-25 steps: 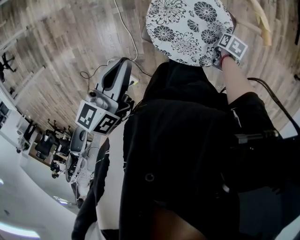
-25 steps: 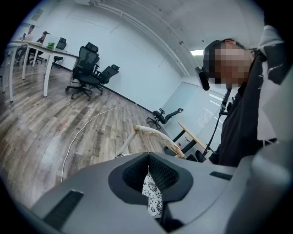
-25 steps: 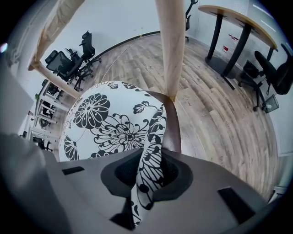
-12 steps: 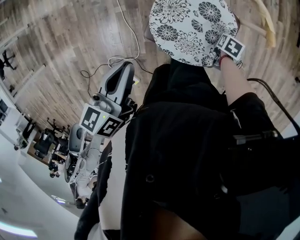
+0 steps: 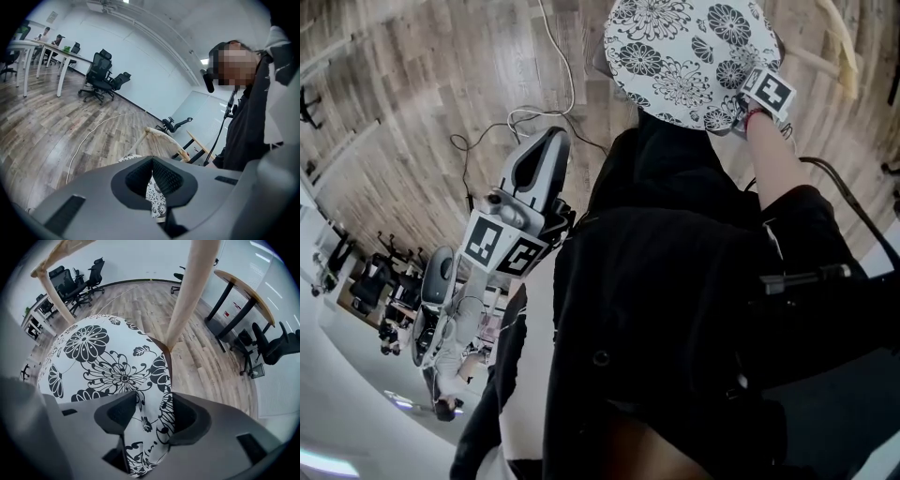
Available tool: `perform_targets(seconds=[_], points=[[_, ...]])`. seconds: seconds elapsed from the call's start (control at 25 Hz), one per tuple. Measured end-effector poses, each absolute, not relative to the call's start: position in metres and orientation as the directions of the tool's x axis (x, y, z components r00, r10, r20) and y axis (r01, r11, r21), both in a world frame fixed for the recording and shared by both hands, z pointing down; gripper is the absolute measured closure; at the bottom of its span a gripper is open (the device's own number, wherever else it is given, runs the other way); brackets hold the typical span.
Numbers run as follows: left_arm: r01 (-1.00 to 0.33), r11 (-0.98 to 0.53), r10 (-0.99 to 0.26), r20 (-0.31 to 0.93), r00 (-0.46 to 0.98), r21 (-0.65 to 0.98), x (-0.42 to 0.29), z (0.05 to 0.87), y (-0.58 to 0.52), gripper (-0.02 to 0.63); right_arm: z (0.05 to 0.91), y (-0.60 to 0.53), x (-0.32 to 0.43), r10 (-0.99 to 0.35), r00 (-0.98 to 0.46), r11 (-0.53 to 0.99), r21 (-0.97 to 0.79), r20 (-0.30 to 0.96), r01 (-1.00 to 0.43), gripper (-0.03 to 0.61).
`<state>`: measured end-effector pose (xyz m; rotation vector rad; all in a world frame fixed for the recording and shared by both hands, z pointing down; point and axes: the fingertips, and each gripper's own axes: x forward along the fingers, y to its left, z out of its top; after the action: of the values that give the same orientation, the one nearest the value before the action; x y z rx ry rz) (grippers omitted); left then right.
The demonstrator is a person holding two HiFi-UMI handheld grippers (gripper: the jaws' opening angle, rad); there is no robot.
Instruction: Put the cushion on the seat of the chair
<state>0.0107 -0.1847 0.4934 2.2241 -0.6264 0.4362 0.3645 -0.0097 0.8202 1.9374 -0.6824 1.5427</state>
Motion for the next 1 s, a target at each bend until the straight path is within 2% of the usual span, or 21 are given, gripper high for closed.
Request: perform_targets(seconds=[0.2,0.32,0.48,0.8,0.92,0.96,1.0], points=[[-0.586,-0.556,-0.328,0.492,0.806,0.589,-0.007,0.497,-0.182,0.598,0.817,-0.016,0.365,-0.023,0.254,-0.663,0.176,0.967,-0.727,0.366],[-0.598,-0.555,-0.344,0.494,0.798,0.579,-0.014,0.497,-0.18,0.6,0.808,-0.013,0.367,0.033,0.306,-0.615,0.261,0.951,-0.744,0.311],[-0.614,-0.55,-0.398,0.469,0.789,0.566,-0.021,0.485,-0.186,0.6,0.793,-0.014,0.37,0.052,0.353,-0.604,0.311,0.934,-0.734,0.276],[-0.609,-0.581,-0.469,0.389,0.793,0.54,-0.042,0.447,-0.186,0.599,0.745,-0.034,0.362,-0.052,0.377,-0.662,0.251,0.925,-0.707,0.27],[-0.614,-0.591,-0.499,0.361,0.788,0.523,-0.056,0.437,-0.183,0.598,0.73,-0.048,0.349,-0.134,0.36,-0.661,0.188,0.923,-0.727,0.272],[-0.616,-0.595,-0.51,0.35,0.786,0.517,-0.062,0.432,-0.182,0.598,0.724,-0.056,0.343,-0.178,0.349,-0.661,0.151,0.92,-0.735,0.28],[-0.617,-0.599,-0.522,0.335,0.784,0.51,-0.067,0.425,-0.183,0.6,0.714,-0.061,0.339,-0.208,0.35,-0.664,0.131,0.914,-0.736,0.321]])
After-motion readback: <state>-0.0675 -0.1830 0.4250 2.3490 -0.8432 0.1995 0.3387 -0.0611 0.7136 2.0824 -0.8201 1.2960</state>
